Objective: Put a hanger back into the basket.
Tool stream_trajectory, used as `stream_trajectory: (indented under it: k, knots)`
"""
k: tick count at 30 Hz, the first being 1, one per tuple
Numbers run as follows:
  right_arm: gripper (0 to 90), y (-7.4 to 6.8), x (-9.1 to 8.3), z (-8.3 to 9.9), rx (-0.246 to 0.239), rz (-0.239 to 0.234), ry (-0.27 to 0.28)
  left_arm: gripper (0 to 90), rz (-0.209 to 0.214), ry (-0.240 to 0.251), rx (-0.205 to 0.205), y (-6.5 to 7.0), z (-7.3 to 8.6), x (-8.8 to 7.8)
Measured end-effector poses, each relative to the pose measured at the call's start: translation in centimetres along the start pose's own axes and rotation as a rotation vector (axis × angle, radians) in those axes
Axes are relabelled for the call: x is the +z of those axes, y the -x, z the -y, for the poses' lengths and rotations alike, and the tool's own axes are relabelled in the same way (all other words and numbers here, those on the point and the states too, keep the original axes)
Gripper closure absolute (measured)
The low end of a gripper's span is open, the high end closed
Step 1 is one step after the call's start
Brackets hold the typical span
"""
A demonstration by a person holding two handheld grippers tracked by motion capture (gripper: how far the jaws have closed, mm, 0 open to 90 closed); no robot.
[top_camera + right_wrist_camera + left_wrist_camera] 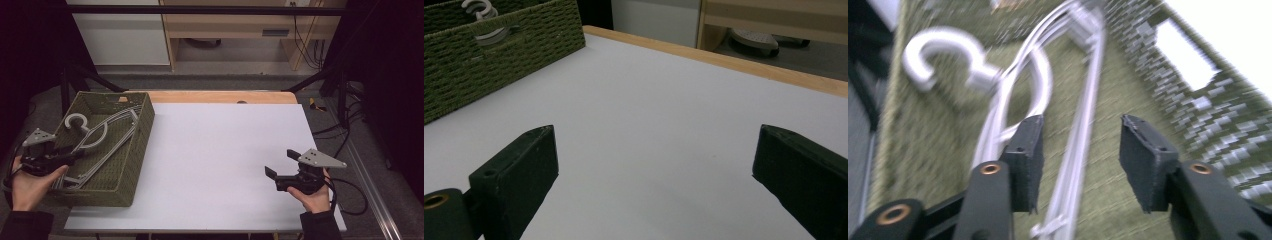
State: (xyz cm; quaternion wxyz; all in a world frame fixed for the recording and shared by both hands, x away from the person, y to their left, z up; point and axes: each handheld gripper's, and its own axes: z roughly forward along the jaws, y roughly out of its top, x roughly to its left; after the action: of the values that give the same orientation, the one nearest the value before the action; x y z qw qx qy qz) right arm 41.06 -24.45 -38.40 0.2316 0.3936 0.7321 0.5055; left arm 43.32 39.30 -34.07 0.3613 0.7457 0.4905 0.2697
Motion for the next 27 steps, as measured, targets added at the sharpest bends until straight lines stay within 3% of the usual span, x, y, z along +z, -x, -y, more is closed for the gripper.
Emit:
stream_trajectory:
  k: [5,10,16,20,24,27]
  knots:
    - [4.5,0.1,-0.2,0.0,-0.001,-0.001,0.012,38.5,0.11,0.119,0.021,3.3,-0.5,-0.4]
    - [4.3,0.1,-0.4,-0.1,0.002,0.007,0.031,28.9,0.194,0.185,0.035,6.5,-0.4,0.2]
    - [3.9,0.2,-0.6,0.0,0.01,0.008,0.039,17.8,0.291,0.224,0.049,9.9,0.3,1.2]
    - [3.8,0.3,-0.7,0.0,0.023,0.009,0.043,13.3,0.306,0.23,0.065,11.4,0.8,2.0]
    - [3.8,0.4,-0.8,0.1,0.022,0.01,0.051,11.7,0.328,0.223,0.058,12.2,1.4,2.8]
    - [3.9,0.5,-1.0,0.2,0.021,0.009,0.053,11.2,0.348,0.216,0.078,12.7,1.9,3.4]
